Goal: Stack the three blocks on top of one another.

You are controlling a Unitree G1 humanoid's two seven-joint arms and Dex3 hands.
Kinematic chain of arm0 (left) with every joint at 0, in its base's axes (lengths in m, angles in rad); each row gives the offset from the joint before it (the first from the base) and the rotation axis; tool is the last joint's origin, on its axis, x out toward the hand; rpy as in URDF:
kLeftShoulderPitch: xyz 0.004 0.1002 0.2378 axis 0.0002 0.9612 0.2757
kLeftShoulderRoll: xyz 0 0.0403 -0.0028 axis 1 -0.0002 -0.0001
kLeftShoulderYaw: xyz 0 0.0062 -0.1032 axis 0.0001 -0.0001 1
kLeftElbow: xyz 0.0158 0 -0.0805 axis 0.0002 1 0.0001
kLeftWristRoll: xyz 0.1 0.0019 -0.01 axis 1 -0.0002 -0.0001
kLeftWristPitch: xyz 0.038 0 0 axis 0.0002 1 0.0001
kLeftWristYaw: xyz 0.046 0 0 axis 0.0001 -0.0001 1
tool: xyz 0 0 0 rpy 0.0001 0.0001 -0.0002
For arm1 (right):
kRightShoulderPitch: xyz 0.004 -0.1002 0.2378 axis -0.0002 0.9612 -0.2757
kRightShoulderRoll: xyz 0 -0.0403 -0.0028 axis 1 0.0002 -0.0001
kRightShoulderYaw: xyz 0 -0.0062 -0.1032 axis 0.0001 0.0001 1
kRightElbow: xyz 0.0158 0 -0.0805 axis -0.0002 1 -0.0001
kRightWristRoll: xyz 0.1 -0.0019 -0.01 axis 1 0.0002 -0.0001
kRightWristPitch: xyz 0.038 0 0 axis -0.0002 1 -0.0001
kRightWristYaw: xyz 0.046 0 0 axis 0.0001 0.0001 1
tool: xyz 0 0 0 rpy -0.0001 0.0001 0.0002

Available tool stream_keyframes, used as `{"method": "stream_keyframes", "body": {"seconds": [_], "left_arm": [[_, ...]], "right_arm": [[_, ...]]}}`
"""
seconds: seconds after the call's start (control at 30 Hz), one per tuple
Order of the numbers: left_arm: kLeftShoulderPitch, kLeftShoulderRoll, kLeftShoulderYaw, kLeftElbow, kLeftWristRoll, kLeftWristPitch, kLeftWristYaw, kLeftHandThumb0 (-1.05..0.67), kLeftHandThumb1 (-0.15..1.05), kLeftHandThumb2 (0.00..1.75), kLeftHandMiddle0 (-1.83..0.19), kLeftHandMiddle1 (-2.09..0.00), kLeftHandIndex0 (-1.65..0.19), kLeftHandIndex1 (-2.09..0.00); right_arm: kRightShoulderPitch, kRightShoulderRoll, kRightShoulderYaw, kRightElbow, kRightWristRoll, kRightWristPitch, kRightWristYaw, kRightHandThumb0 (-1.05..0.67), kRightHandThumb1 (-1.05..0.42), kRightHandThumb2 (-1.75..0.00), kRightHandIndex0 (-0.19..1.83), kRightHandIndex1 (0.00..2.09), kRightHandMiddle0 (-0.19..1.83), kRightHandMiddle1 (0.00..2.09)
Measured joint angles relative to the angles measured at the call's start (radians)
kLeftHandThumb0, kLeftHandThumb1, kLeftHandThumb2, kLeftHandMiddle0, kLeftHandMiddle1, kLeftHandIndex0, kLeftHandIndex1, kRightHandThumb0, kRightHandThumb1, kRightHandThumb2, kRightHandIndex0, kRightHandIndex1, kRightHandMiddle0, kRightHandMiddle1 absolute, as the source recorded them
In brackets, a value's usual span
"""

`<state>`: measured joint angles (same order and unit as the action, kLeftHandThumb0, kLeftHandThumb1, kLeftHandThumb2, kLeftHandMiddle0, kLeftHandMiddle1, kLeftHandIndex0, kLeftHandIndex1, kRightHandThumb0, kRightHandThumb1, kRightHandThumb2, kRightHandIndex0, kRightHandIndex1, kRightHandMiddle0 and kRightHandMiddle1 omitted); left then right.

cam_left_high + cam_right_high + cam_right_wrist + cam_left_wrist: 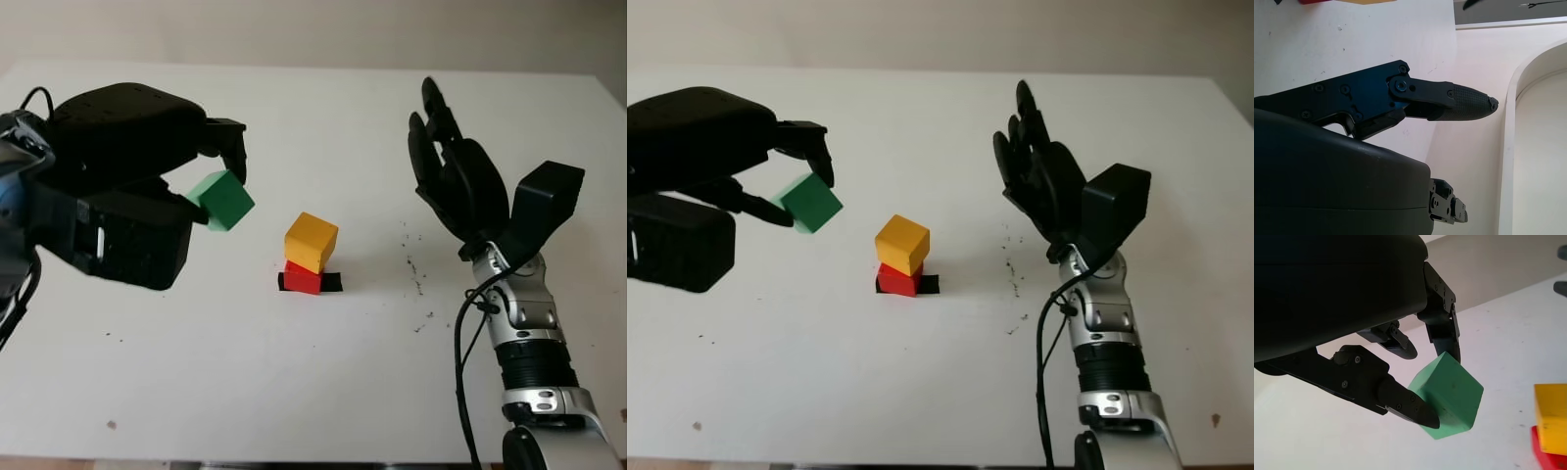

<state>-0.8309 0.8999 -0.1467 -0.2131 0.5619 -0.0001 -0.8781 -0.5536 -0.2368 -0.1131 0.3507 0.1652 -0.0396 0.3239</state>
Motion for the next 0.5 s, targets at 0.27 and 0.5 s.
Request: {"method": "stream_keyframes", "body": {"seconds": [0.27, 0.5], "left_arm": [[-0.187, -0.079, -0.040, 0.138, -0.074, -0.053, -0.020, -0.29, 0.91, 0.05, -0.68, -0.03, -0.77, -0.81], [-0.194, -0.125, -0.065, 0.225, -0.083, -0.088, -0.004, -0.33, 0.95, 0.06, -0.66, -0.04, -0.67, -0.93]], "right_arm": [[0.000, 0.015, 0.000, 0.000, 0.001, 0.019, -0.013, -0.69, -1.05, -0.51, -0.19, 0.00, -0.18, 0.03], [0.000, 0.022, 0.001, 0.000, -0.003, 0.025, -0.028, -0.70, -1.05, -0.50, -0.19, 0.00, -0.17, 0.05]]}}
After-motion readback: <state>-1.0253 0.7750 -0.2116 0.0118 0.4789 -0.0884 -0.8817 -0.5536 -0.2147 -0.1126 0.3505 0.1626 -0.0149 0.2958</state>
